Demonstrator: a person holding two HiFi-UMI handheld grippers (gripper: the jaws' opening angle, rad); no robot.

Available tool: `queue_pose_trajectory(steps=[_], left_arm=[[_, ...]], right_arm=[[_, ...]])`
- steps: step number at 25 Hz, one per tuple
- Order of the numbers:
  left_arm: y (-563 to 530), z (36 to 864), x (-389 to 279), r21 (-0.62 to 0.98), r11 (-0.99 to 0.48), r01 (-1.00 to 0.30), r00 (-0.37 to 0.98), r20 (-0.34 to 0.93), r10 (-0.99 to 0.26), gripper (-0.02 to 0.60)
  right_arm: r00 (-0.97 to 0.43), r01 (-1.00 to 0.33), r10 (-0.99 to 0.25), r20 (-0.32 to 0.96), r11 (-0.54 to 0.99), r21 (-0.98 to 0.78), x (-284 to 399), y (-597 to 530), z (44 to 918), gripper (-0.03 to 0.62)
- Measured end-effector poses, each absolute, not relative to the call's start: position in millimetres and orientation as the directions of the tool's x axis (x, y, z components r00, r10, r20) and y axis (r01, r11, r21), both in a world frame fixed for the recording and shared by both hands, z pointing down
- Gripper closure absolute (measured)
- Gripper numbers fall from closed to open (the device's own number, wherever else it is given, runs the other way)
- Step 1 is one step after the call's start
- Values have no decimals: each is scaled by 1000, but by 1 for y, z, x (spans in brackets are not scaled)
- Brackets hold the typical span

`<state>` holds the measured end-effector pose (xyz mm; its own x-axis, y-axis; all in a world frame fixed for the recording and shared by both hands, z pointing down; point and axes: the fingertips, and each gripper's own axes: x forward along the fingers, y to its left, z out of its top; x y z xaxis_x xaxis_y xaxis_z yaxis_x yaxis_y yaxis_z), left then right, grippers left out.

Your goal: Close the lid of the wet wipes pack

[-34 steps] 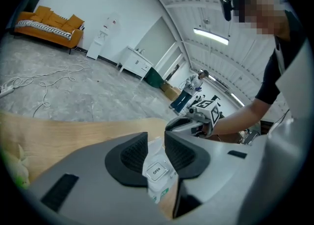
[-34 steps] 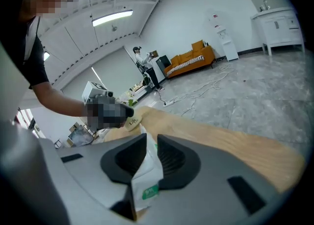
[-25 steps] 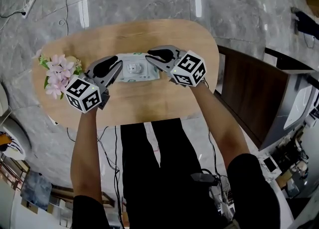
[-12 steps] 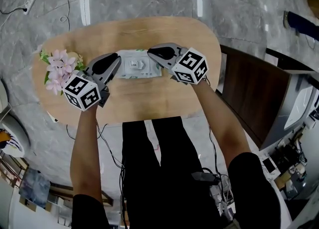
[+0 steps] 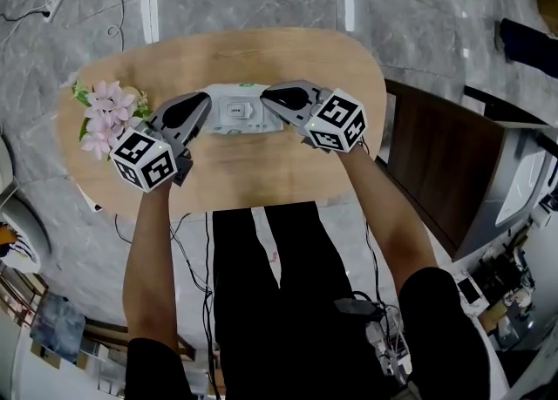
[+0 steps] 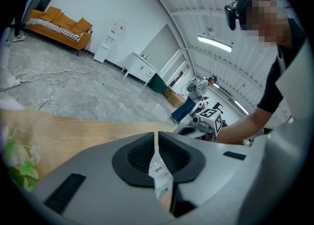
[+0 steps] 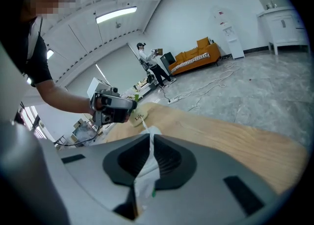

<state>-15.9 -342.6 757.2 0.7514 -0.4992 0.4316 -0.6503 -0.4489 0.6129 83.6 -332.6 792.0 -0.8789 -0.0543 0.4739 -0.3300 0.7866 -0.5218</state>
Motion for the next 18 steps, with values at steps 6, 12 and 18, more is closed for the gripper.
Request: queue_pose_trajectory(steps=[6,12,18], left_arm=[[-341,755,-17,614,-449,-649,753,429,-500,545],[-335,757,-15,620,-448,-644,756,428,-495,545],[-329,759,-11,626,-447,-639,761,430,-486,545]], right_arm=[[-877,-324,-38,479,782,-533,87,-319,793,554],[-872,-315,-18,489,786,-532,86,-305,797,551],[-863,-306,11,505,784,-540,87,-291,804,551]])
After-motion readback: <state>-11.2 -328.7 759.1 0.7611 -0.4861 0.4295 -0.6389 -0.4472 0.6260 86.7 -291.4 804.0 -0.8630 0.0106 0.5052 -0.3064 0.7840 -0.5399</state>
